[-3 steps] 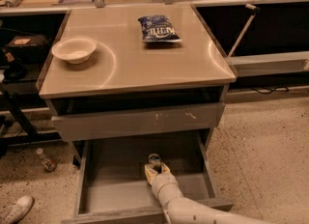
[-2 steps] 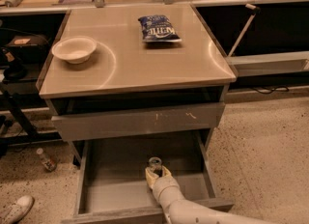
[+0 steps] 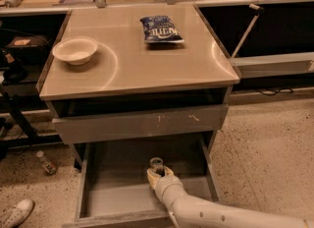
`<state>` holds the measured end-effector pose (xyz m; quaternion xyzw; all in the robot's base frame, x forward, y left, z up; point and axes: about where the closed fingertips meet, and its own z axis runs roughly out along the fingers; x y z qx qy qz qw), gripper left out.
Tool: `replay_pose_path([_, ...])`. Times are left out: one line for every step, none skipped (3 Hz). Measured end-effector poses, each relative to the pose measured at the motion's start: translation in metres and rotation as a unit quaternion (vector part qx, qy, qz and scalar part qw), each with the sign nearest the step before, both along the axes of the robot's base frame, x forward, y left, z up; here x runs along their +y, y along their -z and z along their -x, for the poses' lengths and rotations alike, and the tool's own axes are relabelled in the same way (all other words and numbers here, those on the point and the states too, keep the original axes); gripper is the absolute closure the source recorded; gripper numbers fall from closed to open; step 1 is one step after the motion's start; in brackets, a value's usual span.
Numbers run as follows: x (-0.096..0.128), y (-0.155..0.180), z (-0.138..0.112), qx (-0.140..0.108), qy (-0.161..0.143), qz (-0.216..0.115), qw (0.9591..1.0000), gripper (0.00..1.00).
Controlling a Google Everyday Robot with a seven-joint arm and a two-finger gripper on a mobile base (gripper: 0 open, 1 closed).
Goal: Place redbull can into middle drawer
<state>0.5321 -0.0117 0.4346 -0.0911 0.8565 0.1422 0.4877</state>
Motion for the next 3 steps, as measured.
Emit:
replay_pose_path([0.004,0.002,0.0,0.035,-0.039,0.017,0.9985,1.0])
replay_pose_path([0.01,0.01,0.008,0.086,-0.091,0.04,0.9914,1.0])
replay_pose_path([0.013,0.015,0.013,0.124,-0.127,0.058,0.9824,1.0])
